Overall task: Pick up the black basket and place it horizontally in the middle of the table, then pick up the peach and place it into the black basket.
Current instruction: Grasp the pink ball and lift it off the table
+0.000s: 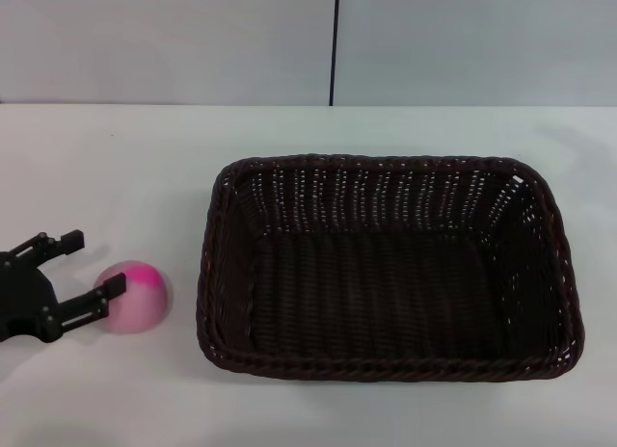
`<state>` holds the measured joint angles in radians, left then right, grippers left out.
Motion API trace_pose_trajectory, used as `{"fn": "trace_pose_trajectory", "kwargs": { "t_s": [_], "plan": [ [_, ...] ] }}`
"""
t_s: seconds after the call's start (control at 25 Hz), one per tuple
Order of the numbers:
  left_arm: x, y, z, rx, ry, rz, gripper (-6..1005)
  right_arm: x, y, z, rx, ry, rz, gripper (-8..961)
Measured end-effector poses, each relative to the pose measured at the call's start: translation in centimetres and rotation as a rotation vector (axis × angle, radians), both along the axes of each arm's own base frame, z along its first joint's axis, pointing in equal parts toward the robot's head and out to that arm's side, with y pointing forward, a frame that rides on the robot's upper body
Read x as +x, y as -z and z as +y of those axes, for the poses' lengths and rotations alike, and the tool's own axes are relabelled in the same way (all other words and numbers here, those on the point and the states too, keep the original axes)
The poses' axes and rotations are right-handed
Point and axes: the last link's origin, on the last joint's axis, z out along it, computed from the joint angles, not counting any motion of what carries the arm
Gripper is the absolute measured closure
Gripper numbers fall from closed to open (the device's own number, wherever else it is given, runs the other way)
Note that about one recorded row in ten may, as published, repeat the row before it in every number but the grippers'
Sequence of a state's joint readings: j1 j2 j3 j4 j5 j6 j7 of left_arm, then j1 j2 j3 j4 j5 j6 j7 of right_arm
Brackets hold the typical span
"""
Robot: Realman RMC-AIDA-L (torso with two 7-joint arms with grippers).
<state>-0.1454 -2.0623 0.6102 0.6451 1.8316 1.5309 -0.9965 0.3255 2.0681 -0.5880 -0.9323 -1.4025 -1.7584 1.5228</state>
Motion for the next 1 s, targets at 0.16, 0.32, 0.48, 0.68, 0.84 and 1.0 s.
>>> {"fn": "trace_pose_trajectory", "kwargs": {
  "t_s": [0.16,0.32,0.48,0.68,0.84,1.0],
  "plan": [
    [0.0,0.3,-0.1,-0.034,0.012,0.020,173,0.5,-0.1,-0.2,0.005,0.018,0.014,295],
    [-0.1,0.4,-0.2,-0.054,0.015,0.035,222,0.6,0.1,-0.2,0.001,0.021,0.016,295],
    [-0.4,1.1,-0.7,-0.109,0.011,0.060,319,0.6,0.2,-0.1,-0.002,0.024,0.016,295],
    [-0.4,1.4,-0.9,-0.118,0.005,0.055,435,0.7,0.5,0.0,-0.013,0.031,0.032,295],
    [-0.3,1.4,-0.8,-0.128,0.002,0.050,510,1.0,0.4,-0.2,-0.003,0.040,0.039,295],
    [-0.3,1.5,-0.8,-0.131,0.002,0.049,589,1.2,0.4,-0.3,0.004,0.046,0.045,295]
  ]
}}
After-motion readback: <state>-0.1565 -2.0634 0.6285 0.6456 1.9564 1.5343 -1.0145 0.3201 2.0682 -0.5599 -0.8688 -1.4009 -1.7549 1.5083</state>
